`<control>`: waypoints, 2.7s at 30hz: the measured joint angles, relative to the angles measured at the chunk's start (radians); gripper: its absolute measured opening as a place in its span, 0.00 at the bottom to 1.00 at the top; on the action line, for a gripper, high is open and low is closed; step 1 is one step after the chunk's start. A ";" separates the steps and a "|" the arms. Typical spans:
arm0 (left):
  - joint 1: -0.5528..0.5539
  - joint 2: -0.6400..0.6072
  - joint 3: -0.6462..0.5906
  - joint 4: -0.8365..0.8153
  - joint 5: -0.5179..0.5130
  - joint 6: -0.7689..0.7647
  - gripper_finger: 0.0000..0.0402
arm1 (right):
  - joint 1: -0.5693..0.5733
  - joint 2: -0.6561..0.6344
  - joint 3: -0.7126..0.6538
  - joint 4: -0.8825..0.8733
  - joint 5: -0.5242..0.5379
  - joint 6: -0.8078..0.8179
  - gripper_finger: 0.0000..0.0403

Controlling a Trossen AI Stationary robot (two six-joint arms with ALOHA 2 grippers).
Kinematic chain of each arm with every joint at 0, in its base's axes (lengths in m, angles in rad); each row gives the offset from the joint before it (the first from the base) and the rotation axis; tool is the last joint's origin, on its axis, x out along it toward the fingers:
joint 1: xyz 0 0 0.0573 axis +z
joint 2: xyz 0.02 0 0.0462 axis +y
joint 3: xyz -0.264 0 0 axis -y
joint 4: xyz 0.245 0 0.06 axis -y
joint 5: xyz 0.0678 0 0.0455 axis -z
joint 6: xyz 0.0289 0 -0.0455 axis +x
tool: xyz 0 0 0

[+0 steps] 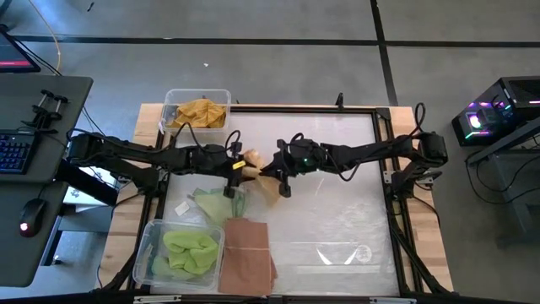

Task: Sort towels by color in basket
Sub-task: Put the light yellow towel into the top transparent bin

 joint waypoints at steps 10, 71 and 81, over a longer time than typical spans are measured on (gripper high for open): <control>-0.088 -0.050 0.080 -0.174 -0.293 0.027 0.06 | 0.000 -0.131 0.002 -0.172 0.309 0.009 0.20; 0.831 -0.042 0.238 -0.683 -0.081 0.140 0.40 | 0.185 -0.243 -0.356 -0.008 0.509 0.218 0.22; 0.832 -0.027 0.537 -0.987 -0.078 0.103 0.51 | 0.185 -0.243 -0.356 -0.009 0.509 0.218 0.22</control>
